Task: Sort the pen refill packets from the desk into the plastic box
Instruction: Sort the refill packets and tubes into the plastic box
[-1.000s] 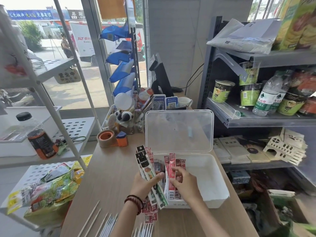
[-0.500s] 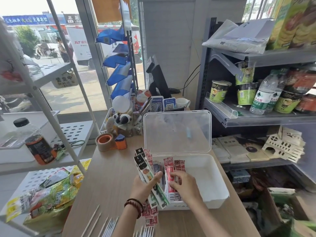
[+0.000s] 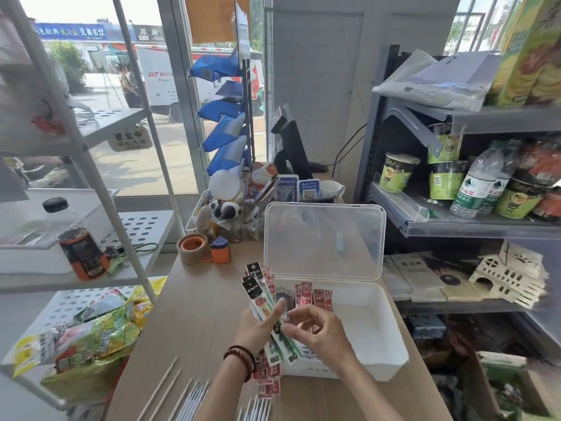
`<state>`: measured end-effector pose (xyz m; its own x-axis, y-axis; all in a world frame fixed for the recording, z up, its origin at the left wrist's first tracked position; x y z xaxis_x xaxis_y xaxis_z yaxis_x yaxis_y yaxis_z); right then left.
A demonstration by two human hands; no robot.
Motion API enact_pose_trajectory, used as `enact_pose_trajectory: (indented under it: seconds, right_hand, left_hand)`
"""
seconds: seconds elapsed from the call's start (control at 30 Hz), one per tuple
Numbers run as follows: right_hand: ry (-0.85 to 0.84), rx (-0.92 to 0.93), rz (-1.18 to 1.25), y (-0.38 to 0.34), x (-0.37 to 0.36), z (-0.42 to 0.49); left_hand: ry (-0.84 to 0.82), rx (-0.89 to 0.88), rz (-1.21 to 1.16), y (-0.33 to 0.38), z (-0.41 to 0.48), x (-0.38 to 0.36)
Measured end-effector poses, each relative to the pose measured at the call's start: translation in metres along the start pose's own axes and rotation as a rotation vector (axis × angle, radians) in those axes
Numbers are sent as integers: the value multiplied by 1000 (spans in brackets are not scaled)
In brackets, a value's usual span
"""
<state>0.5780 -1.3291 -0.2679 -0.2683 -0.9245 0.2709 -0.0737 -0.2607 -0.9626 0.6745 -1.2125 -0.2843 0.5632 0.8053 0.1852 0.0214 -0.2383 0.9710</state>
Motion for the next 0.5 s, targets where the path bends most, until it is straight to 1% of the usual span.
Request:
enact_pose_trajectory:
  seconds: [0.1, 0.23, 0.5]
  right_hand:
    - [-8, -15, -21, 3, -8, 3]
    - [44, -47, -10, 9, -2, 4]
    - [85, -71, 45, 10, -1, 4]
  left_hand:
    - [-7, 26, -4, 2, -2, -1]
    - [2, 41, 4, 1, -2, 0]
    - [-69, 55, -44, -4, -1, -3]
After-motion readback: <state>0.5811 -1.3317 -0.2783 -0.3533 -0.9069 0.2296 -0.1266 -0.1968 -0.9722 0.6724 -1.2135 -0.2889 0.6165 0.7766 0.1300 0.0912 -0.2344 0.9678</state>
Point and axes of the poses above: each hand's wrist, its own z-axis towards the middle knuckle, its own x-axis out of the back of the hand, y = z × x, the point moved 8 cm from there along z, towards the middle knuckle, and after that the axes turned 5 degrees about -y, right-handed, at the moved point
